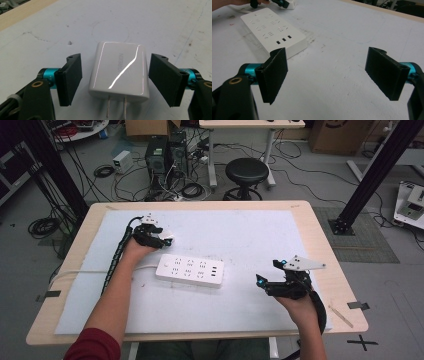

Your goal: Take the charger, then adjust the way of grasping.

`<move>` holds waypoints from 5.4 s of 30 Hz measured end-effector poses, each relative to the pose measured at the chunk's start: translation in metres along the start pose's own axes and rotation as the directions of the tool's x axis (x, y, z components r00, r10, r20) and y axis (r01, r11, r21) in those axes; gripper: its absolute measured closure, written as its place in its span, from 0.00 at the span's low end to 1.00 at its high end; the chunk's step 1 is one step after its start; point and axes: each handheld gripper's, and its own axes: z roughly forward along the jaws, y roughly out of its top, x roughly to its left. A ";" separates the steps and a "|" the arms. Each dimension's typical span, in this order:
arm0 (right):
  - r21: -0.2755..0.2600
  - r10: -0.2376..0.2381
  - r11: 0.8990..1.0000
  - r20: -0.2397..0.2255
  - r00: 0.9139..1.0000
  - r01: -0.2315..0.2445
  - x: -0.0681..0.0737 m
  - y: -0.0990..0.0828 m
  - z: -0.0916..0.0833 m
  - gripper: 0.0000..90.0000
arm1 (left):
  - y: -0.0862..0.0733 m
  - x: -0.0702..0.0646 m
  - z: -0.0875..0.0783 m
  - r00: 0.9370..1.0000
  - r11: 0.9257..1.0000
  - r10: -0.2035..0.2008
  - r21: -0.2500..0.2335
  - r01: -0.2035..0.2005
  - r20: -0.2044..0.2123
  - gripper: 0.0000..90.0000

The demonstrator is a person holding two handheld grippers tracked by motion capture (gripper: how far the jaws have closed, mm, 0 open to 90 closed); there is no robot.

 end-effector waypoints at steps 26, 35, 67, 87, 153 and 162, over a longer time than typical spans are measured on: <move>0.009 0.005 1.000 -0.036 0.999 -0.005 -0.002 0.007 -0.001 0.21 | 0.016 -0.012 -0.027 0.998 0.998 0.067 0.003 -0.067 0.008 0.47; 0.005 -0.016 1.000 -0.072 0.997 0.017 -0.001 0.013 -0.003 0.21 | 0.028 -0.040 -0.082 0.994 0.991 0.111 -0.082 -0.110 0.008 0.47; 0.023 -0.021 0.999 -0.147 0.989 0.025 0.002 0.027 0.005 0.21 | 0.017 -0.128 -0.141 0.958 0.947 0.275 -0.195 -0.255 0.082 0.47; 0.094 0.185 0.983 -0.441 0.878 -0.160 0.049 0.027 0.044 0.21 | 0.008 -0.222 -0.102 0.832 0.811 0.545 -0.316 -0.491 0.104 0.47; 0.146 0.341 0.936 -0.597 0.727 -0.319 0.064 0.020 0.076 0.70 | 0.010 -0.252 -0.093 0.813 0.767 0.583 -0.326 -0.552 -0.005 0.28; 0.069 0.288 0.951 -0.551 0.783 -0.301 0.049 0.024 0.060 0.70 | 0.008 -0.203 -0.127 0.913 0.869 0.408 -0.299 -0.395 -0.021 0.20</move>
